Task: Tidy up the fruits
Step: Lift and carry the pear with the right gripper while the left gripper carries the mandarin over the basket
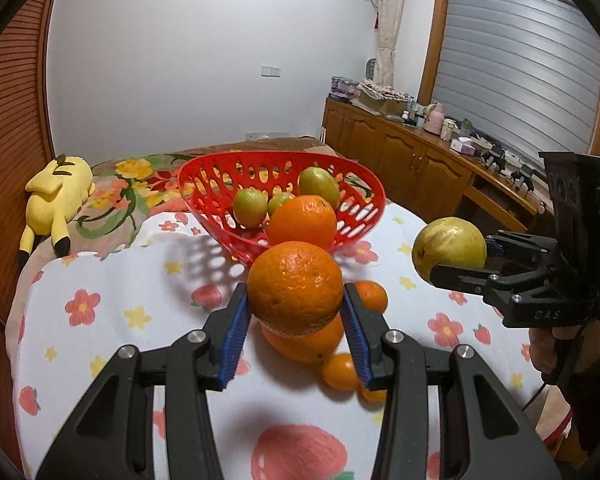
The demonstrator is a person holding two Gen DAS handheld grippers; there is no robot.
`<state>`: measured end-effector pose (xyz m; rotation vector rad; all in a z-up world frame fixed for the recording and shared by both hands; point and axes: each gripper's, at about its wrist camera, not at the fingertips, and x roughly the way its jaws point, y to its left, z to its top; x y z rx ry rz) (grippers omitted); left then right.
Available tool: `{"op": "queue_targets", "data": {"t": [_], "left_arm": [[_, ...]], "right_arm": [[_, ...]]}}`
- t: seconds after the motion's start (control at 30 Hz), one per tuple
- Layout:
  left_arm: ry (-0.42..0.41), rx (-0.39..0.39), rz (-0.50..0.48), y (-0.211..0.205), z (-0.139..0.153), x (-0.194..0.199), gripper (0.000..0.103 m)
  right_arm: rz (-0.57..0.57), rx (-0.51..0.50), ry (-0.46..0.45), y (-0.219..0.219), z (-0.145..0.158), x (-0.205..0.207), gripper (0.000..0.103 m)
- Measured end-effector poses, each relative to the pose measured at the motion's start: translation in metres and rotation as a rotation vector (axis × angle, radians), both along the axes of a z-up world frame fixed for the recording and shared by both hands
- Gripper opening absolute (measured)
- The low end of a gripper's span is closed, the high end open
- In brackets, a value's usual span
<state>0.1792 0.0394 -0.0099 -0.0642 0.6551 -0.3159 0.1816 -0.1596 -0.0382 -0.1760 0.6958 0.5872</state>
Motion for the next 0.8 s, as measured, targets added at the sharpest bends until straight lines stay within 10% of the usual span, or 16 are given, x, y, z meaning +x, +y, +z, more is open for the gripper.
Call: {"op": "queue_targets", "data": {"t": [0.8], "left_arm": [[0.046, 0.013, 0.023, 0.007, 0.003, 0.071, 0.044]], "right_arm": [[0.055, -0.018, 0.010, 0.029, 0.015, 0.076, 0.068]]}}
